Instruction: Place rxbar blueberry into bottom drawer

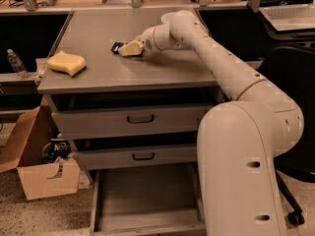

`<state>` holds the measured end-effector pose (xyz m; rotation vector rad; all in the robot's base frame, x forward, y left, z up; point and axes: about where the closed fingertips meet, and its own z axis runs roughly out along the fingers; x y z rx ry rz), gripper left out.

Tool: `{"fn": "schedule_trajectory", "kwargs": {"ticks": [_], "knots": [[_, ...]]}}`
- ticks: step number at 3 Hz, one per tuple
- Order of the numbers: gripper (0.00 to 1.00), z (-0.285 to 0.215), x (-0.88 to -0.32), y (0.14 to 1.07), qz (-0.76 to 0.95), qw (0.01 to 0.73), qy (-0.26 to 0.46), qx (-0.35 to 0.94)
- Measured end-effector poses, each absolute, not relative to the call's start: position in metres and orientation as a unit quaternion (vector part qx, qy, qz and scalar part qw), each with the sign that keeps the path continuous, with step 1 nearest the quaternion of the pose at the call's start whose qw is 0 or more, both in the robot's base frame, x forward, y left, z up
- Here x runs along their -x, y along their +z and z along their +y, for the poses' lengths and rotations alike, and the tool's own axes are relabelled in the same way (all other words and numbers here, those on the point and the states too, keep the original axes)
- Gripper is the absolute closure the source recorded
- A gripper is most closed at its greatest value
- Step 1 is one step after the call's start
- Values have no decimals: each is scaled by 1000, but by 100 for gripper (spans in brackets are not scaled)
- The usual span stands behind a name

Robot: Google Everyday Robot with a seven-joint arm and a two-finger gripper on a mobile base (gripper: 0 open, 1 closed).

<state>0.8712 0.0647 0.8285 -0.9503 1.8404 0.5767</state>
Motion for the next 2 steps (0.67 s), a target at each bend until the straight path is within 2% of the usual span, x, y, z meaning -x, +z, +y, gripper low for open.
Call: {"fn": "schedule_trajectory", "kwargs": {"ticks": [1, 2], "knots": [[87, 65, -871, 832, 753, 476, 236, 389], [100, 51, -868, 854, 746, 497, 215, 388]]}}
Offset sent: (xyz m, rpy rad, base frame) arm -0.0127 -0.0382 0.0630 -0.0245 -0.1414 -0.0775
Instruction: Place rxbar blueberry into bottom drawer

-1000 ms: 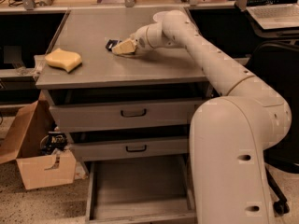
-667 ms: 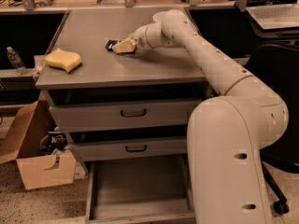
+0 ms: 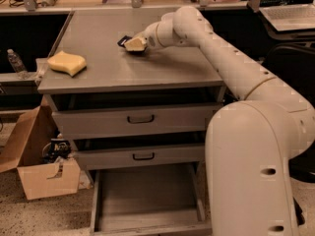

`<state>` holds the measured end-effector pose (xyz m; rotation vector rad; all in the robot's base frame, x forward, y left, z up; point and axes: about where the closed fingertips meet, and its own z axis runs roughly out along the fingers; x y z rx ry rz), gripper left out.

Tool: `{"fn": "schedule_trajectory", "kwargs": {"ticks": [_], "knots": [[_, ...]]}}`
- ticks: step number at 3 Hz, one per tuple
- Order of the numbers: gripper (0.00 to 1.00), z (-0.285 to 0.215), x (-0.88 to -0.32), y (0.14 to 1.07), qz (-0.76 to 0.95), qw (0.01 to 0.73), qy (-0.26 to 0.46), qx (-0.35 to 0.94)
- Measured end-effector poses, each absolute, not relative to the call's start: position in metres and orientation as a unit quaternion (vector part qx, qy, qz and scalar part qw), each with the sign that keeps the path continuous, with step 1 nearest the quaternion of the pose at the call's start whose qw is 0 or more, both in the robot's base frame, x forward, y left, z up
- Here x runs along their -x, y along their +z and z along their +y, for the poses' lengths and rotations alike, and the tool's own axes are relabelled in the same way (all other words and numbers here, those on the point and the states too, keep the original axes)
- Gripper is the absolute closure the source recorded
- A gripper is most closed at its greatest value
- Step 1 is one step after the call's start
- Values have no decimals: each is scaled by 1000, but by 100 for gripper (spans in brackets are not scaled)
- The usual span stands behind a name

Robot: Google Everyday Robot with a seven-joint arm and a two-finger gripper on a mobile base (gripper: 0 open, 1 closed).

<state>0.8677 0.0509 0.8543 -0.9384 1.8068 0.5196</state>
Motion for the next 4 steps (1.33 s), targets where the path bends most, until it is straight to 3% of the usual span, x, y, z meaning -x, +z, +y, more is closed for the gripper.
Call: {"fn": "schedule_trajectory", "kwargs": {"ticks": [2, 4], "knots": [[100, 17, -821, 932, 674, 590, 188, 404], [100, 17, -807, 933, 662, 592, 190, 419]]}}
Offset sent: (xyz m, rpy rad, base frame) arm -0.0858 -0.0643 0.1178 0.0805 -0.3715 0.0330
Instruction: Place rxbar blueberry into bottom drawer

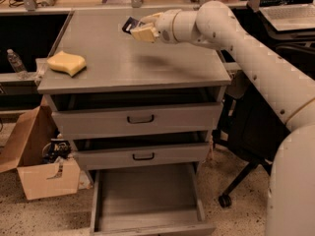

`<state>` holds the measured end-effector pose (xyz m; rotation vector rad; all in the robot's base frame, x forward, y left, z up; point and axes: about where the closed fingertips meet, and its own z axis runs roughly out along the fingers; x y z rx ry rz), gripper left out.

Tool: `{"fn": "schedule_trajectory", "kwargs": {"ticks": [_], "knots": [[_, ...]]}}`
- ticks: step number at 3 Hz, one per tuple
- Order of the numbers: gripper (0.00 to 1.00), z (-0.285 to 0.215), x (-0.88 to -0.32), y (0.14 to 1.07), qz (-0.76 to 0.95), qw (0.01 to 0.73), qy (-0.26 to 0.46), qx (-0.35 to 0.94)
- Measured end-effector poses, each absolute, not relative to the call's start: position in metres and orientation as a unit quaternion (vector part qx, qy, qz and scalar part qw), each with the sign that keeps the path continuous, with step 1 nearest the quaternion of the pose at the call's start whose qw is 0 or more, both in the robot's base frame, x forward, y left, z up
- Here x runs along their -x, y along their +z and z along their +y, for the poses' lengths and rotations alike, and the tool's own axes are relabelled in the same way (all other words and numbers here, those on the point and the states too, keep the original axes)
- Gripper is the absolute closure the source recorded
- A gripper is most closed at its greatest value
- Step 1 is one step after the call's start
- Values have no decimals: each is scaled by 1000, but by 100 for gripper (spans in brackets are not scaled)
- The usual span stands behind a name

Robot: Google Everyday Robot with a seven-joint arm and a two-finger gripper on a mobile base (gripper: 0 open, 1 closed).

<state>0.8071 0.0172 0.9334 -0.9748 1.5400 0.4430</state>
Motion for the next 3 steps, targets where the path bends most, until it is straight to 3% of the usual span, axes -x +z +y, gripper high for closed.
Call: {"fn": "schedule_trajectory", "kwargs": {"ticks": [3], "knots": [[100, 29, -641, 919, 598, 617, 214, 463]]}}
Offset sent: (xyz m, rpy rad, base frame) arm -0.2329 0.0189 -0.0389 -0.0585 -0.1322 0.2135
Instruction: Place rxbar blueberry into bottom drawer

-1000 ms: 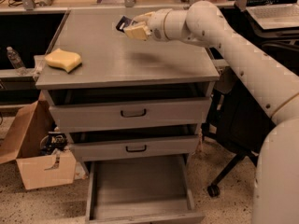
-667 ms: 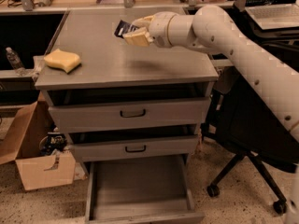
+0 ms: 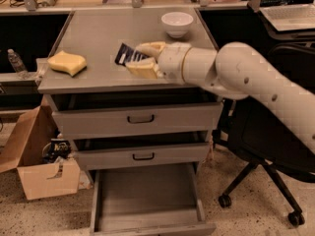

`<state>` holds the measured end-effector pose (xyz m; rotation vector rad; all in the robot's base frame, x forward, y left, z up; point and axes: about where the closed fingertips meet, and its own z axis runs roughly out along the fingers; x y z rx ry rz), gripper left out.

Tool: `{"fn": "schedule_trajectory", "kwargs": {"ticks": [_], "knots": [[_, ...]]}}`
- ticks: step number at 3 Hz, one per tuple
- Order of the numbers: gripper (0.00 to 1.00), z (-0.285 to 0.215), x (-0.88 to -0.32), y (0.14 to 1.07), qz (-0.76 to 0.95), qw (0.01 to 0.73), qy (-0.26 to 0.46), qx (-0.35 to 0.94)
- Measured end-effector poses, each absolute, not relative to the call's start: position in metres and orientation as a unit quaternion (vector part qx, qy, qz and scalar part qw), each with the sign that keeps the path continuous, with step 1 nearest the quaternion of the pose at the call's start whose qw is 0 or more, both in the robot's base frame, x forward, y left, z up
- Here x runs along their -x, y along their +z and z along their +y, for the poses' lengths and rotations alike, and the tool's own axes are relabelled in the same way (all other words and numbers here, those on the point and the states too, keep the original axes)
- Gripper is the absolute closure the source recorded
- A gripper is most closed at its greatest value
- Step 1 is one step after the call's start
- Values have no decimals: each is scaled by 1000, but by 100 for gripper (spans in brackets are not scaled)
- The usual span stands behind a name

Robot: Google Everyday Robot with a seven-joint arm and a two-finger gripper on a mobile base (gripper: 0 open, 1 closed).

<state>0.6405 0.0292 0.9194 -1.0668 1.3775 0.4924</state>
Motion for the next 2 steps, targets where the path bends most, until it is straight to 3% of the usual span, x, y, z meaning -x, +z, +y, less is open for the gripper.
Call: {"fn": "schedule_trajectory", "kwargs": {"ticks": [2], "knots": [[100, 37, -612, 891, 603, 596, 225, 480]]}}
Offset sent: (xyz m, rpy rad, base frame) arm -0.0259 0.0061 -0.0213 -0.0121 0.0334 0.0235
